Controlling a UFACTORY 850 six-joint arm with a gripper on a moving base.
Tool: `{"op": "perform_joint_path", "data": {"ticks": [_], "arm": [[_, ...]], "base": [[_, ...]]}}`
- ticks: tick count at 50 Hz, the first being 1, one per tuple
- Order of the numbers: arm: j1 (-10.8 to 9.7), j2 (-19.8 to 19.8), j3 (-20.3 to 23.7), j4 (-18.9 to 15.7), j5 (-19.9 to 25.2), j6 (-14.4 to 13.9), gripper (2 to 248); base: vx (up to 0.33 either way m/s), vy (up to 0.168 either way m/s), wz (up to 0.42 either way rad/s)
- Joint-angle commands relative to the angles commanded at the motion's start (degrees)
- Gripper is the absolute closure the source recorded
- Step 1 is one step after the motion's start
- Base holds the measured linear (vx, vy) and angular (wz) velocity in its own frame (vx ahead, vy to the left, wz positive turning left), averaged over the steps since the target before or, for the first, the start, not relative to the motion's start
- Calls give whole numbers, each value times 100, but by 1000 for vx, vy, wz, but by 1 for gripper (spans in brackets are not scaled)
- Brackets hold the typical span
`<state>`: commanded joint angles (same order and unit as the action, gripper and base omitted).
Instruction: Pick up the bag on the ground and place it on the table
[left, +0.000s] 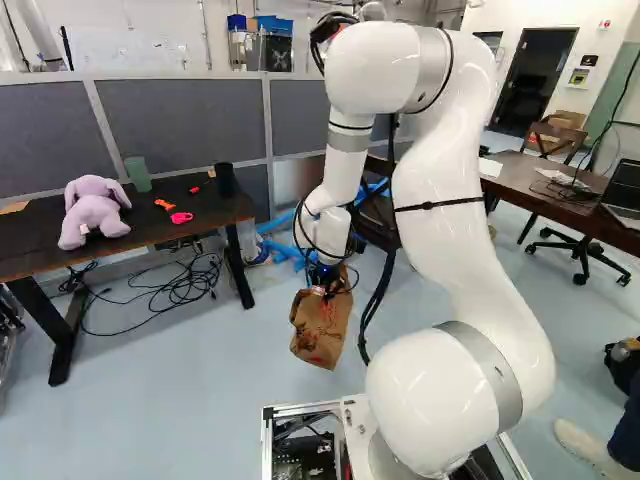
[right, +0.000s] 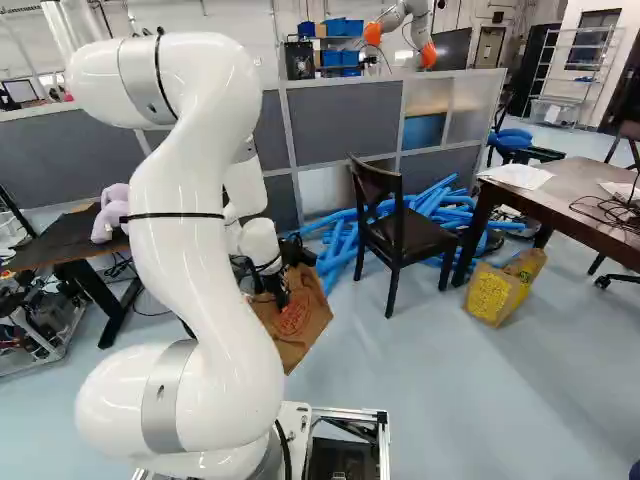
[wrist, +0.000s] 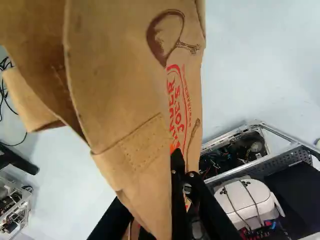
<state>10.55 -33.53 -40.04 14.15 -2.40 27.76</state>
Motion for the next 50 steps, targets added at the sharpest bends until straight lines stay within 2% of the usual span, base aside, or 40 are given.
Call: {"op": "perform_joint_path", "data": {"ticks": [28, 50], "arm": [[0, 796, 417, 0, -326, 0, 228], [-9, 1453, 718, 0, -757, 0, 228]], "base": [[0, 0, 0], [0, 0, 0]]}}
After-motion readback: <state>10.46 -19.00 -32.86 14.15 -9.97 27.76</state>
